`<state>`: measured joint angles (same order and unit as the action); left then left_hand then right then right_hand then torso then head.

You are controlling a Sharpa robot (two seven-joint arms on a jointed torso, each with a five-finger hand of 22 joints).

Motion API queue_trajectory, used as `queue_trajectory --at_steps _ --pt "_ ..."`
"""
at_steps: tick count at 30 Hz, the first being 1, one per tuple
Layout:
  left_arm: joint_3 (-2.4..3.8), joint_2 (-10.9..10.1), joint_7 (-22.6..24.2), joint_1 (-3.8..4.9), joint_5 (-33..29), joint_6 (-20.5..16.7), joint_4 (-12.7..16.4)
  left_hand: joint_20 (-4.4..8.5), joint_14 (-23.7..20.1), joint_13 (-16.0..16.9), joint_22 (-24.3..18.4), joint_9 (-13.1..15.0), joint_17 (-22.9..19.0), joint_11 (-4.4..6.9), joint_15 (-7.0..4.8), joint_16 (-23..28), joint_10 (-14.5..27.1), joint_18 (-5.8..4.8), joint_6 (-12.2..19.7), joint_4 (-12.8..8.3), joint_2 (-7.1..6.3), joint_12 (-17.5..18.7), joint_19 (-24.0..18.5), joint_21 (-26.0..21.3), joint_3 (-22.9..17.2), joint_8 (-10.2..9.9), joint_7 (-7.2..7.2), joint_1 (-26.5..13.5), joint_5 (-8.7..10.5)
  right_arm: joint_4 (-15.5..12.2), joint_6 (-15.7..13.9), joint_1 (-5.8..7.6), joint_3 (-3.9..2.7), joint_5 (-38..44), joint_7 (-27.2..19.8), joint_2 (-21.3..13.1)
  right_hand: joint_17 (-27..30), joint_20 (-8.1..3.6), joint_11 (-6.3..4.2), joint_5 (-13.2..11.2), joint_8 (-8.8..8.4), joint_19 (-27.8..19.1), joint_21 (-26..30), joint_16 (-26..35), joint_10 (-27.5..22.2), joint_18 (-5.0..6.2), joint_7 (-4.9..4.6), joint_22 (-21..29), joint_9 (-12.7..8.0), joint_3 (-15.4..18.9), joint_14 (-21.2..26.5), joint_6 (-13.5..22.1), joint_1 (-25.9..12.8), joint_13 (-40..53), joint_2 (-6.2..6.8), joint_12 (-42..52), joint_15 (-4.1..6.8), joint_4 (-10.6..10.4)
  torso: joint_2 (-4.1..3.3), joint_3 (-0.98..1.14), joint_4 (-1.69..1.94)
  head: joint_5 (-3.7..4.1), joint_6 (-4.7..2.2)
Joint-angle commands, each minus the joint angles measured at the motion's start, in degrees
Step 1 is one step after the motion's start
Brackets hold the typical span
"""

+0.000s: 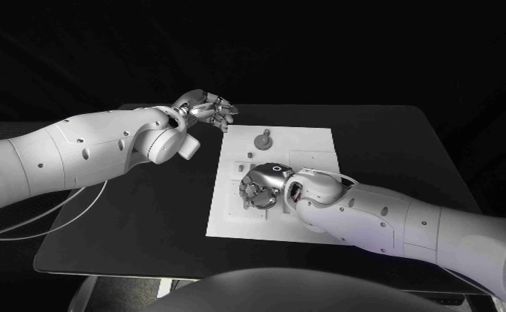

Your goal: Assemble the parts on the task board

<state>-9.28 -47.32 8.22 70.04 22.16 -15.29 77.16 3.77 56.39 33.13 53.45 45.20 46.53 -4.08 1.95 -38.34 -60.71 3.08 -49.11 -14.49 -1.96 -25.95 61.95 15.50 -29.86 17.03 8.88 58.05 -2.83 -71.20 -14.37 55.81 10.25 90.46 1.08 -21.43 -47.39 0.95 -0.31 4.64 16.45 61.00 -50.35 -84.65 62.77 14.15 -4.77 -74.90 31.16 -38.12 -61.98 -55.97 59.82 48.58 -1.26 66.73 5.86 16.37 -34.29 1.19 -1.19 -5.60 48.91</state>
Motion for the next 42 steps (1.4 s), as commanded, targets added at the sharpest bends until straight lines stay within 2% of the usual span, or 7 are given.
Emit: queue_trajectory --at_steps 1,22,42 --pt "0.06 0.14 0.64 0.08 -0.24 0.40 0.14 -0.23 -0.34 0.07 -0.08 -0.09 -0.06 -0.04 0.15 -0.28 0.12 1.15 -0.47 -0.06 0.21 0.38 0.36 -0.30 0.28 -0.01 0.01 -0.04 -0.27 0.25 0.57 -0.29 0.15 0.81 0.14 0.05 -0.03 -0.12 -0.35 0.33 0.76 0.15 -0.33 -0.06 0.19 0.85 -0.92 -1.02 1.34 -0.33 0.01 -2.28 -0.22 0.10 -0.55 -0.38 0.31 0.11 0.01 0.03 -0.01 -0.03 0.02" --pt "0.06 0.07 0.43 0.08 -0.24 0.56 0.02 -0.23 -0.37 0.08 -0.09 -0.23 -0.12 -0.05 0.16 -0.30 0.13 1.14 -0.46 -0.05 0.20 0.43 0.37 -0.36 0.33 0.02 0.01 -0.03 -0.27 -1.36 -0.43 -0.38 0.15 0.81 -0.01 -0.68 -0.06 -0.15 -0.37 0.34 0.76 0.16 -0.40 -0.11 0.21 0.85 -0.90 -1.04 1.37 -0.39 0.01 -2.33 -0.27 0.15 -0.57 -0.38 0.34 0.14 -0.01 0.06 0.00 -0.05 0.17" --pt "0.06 0.00 0.23 0.07 -0.24 0.77 0.04 -0.24 -0.42 0.07 -0.10 -0.36 -0.17 -0.07 0.18 -0.30 0.17 1.13 -0.41 -0.03 0.19 0.49 0.35 -0.44 0.38 0.04 0.03 -0.04 -0.27 -0.65 -0.32 -0.70 0.13 0.69 -0.06 -0.30 -0.09 -0.18 -0.39 0.35 0.75 0.17 -0.46 -0.14 0.23 0.85 -0.89 -1.04 1.39 -0.44 0.01 -2.36 -0.31 0.19 -0.56 -0.38 0.36 0.14 0.00 0.02 -0.03 0.12 0.05"
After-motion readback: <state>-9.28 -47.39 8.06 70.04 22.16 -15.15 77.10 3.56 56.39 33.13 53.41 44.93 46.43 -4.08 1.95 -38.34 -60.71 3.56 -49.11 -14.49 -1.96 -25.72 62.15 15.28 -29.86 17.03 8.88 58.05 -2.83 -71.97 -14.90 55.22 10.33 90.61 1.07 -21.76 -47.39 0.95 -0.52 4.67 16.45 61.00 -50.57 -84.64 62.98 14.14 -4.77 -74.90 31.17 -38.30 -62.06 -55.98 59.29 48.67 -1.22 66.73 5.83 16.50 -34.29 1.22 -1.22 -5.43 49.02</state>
